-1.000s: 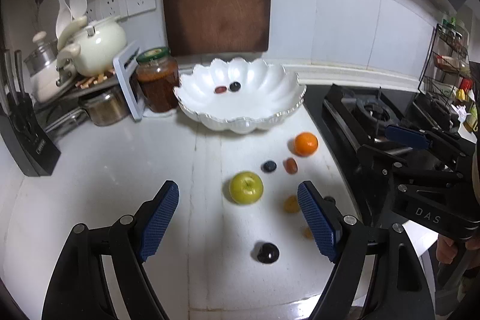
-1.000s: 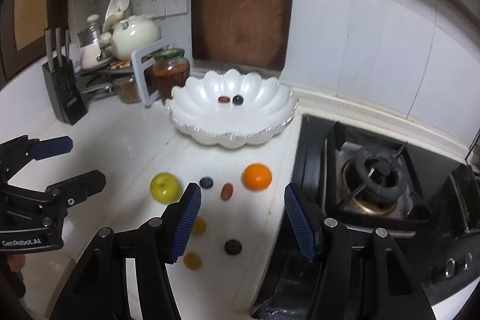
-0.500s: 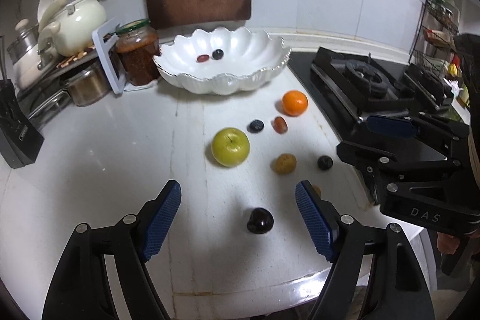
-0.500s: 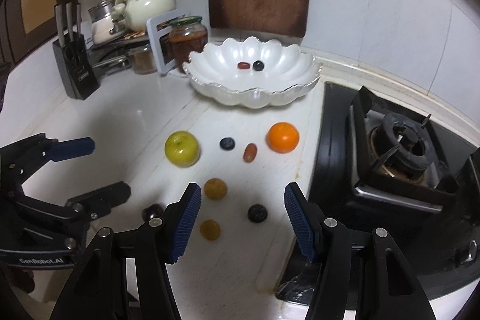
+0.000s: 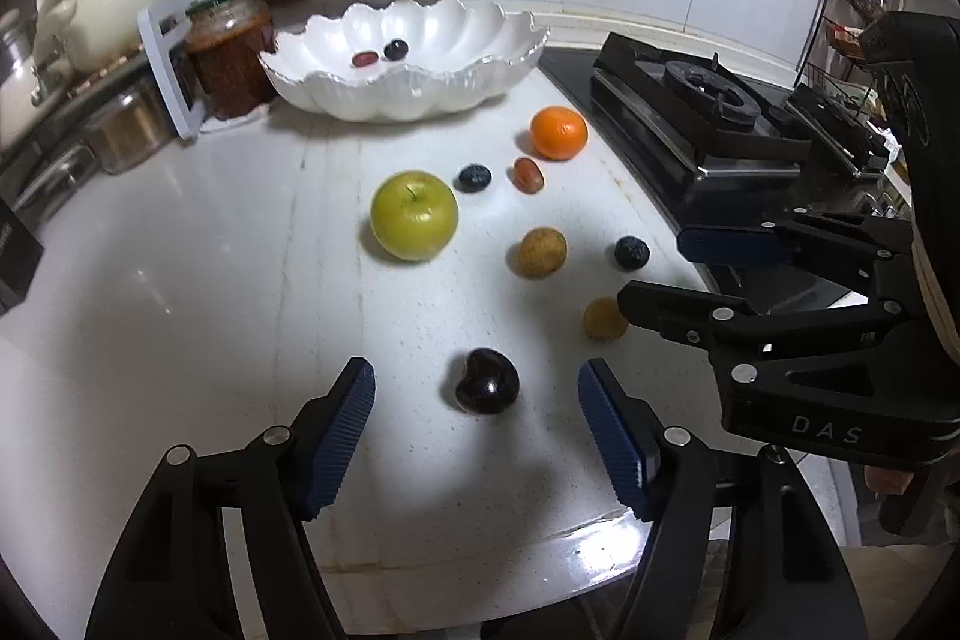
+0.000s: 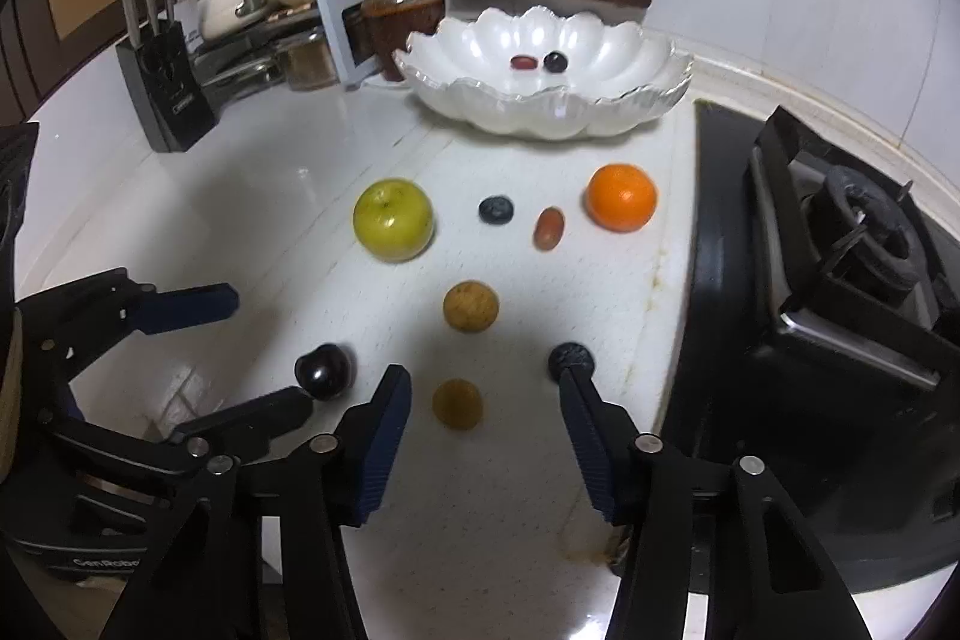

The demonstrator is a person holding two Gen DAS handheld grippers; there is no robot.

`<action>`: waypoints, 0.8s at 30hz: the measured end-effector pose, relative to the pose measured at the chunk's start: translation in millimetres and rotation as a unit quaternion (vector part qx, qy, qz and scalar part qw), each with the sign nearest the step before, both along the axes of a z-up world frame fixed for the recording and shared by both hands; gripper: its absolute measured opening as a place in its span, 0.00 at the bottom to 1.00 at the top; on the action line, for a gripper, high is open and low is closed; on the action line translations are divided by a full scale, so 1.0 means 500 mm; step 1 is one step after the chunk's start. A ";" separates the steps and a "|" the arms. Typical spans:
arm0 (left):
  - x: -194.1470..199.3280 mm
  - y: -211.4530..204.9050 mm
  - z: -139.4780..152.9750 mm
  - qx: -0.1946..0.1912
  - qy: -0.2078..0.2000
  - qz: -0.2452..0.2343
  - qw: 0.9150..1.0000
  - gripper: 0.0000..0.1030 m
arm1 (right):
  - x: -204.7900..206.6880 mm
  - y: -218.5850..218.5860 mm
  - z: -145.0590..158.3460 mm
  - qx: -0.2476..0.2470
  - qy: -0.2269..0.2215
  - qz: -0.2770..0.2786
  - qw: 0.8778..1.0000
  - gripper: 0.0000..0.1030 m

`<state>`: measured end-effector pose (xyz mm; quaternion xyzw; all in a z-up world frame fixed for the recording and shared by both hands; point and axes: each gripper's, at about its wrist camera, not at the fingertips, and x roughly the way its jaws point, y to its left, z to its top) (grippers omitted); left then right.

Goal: Organize fruits
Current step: 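Grasp another dark plum with the left tool while the right tool grasps a brown round fruit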

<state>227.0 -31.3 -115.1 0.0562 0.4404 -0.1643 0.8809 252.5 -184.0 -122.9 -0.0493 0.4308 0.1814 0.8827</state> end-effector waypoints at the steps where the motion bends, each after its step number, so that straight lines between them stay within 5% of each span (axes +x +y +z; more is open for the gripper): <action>1: 0.001 0.000 -0.005 -0.001 0.001 0.000 1.000 0.66 | 0.001 0.002 -0.004 -0.001 0.002 0.001 1.000 0.50; 24: 0.034 -0.013 -0.058 -0.014 0.026 -0.010 1.000 0.41 | 0.031 0.014 -0.064 0.015 0.056 0.026 0.998 0.27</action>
